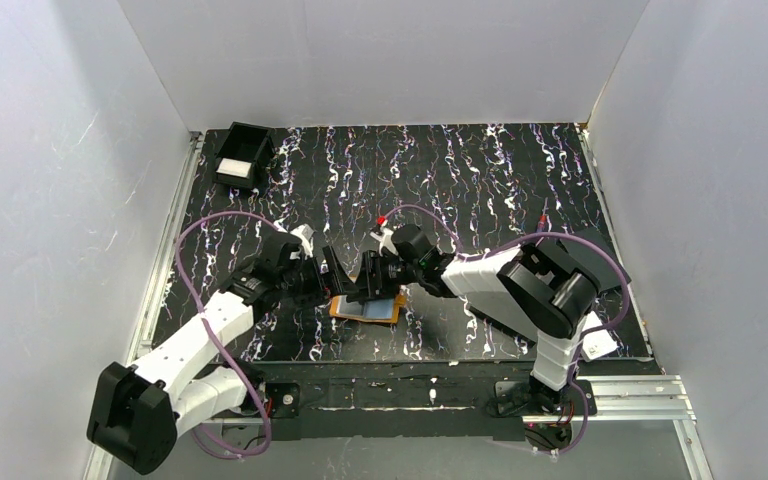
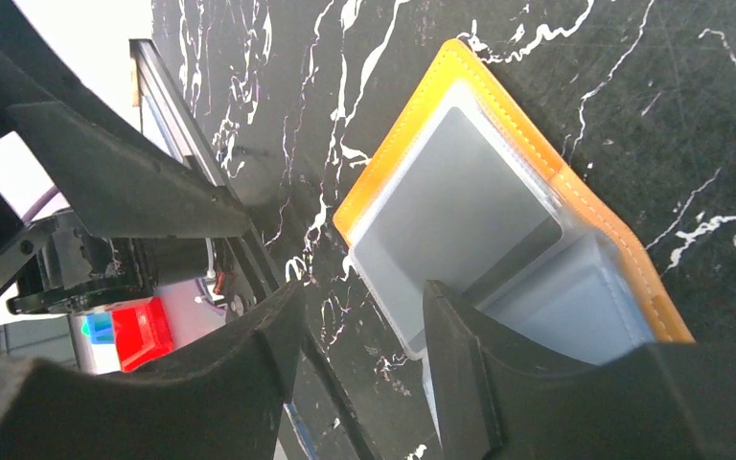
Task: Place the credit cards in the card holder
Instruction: Open the card holder.
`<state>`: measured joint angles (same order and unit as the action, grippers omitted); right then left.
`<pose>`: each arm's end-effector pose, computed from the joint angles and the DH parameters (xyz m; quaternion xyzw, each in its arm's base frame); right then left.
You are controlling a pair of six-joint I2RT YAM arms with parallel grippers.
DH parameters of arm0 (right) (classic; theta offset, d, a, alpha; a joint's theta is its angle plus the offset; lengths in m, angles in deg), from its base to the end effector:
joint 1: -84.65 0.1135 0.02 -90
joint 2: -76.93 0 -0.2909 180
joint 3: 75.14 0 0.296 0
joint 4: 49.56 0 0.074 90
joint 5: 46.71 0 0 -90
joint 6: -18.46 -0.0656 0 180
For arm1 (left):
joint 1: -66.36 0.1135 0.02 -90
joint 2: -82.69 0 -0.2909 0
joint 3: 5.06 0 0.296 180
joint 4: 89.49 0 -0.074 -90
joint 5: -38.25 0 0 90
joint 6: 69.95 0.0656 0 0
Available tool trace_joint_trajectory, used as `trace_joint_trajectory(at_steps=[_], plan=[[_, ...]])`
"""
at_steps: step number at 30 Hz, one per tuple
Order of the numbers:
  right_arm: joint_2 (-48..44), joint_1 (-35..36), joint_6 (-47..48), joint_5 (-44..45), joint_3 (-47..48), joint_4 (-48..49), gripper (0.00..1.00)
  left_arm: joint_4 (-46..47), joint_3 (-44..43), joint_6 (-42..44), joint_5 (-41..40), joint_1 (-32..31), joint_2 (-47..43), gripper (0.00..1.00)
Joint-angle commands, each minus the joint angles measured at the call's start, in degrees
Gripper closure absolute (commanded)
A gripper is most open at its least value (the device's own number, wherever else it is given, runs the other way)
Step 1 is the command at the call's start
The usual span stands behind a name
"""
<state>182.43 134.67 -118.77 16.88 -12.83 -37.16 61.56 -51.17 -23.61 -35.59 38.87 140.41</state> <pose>0.2524 0.3464 0.1233 -0.1334 0.8435 0.4922 0.1689 0.2210 -0.1356 0.2108 -0.0683 0.8987 -0.3447 0.2625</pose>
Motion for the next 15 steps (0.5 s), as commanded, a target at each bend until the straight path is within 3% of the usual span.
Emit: trace_joint_trajectory(at_steps=[1, 8, 15], plan=[[-1.6, 0.17, 2.6, -1.28, 3.26, -0.12, 0.42, 0.24, -0.64, 1.13, 3.16, 1.25, 3.22, 0.18], [-7.18, -0.36, 5.49, 1.38, 2.98, -9.06, 0.38, 5.65, 1.89, -0.63, 6.03, 1.97, 7.49, 0.37], [-12.53, -0.45, 11.69, 5.58, 2.24, -17.85, 0.37, 6.35, 1.9, -1.69, 6.46, 2.21, 7.41, 0.38]])
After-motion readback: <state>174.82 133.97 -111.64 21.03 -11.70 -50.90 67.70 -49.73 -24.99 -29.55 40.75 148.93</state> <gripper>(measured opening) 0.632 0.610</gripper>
